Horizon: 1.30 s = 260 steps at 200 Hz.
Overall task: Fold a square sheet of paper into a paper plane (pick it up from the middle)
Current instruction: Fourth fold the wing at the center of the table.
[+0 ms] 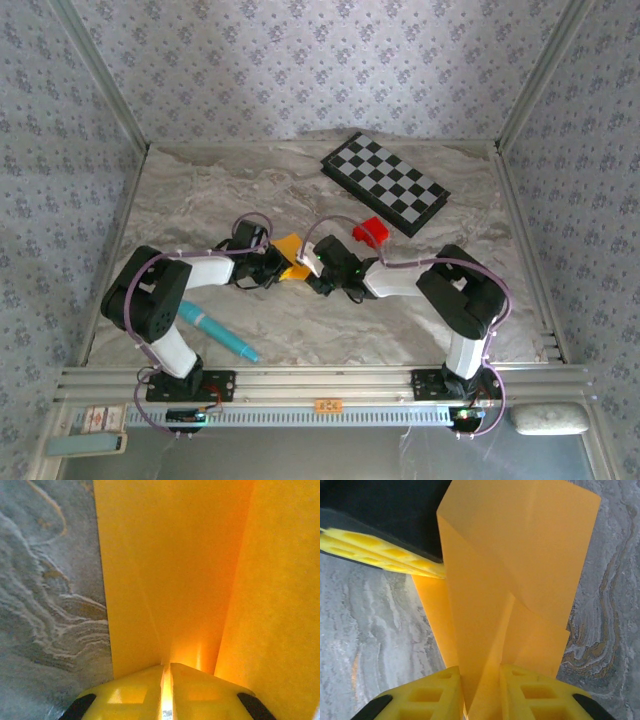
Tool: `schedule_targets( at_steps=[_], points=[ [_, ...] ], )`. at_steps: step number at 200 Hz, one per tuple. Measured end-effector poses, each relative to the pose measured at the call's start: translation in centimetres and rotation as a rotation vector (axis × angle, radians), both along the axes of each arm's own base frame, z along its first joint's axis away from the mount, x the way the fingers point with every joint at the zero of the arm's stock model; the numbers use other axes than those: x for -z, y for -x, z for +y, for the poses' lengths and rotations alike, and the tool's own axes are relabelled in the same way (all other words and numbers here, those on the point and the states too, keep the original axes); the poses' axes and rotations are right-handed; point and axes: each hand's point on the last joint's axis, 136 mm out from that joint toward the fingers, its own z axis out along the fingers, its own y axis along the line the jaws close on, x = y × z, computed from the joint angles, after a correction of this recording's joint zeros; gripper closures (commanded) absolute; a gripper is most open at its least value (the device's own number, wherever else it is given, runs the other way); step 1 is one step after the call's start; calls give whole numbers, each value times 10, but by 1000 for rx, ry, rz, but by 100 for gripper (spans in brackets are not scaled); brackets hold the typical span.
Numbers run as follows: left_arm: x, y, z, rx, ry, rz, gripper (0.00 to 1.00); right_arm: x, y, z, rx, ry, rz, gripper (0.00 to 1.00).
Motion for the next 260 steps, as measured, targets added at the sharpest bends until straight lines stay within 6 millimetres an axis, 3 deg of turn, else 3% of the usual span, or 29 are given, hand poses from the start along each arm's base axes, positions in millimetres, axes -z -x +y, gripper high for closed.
schedule_targets(
  at_steps=[64, 109, 159, 260],
  points=[
    [0, 0, 0, 5, -3, -1, 88, 2, -1, 0, -11, 22, -5, 67],
    [-1, 0, -1, 7, -1, -1, 87, -2, -2, 4, -19, 19, -14, 58],
    [-1, 0, -1, 7, 0, -1, 86, -7, -7, 10, -17, 14, -31, 62],
    [-1, 0, 0, 9, -2, -3, 86, 4, -7, 1, 6, 57, -37, 68]
  ],
)
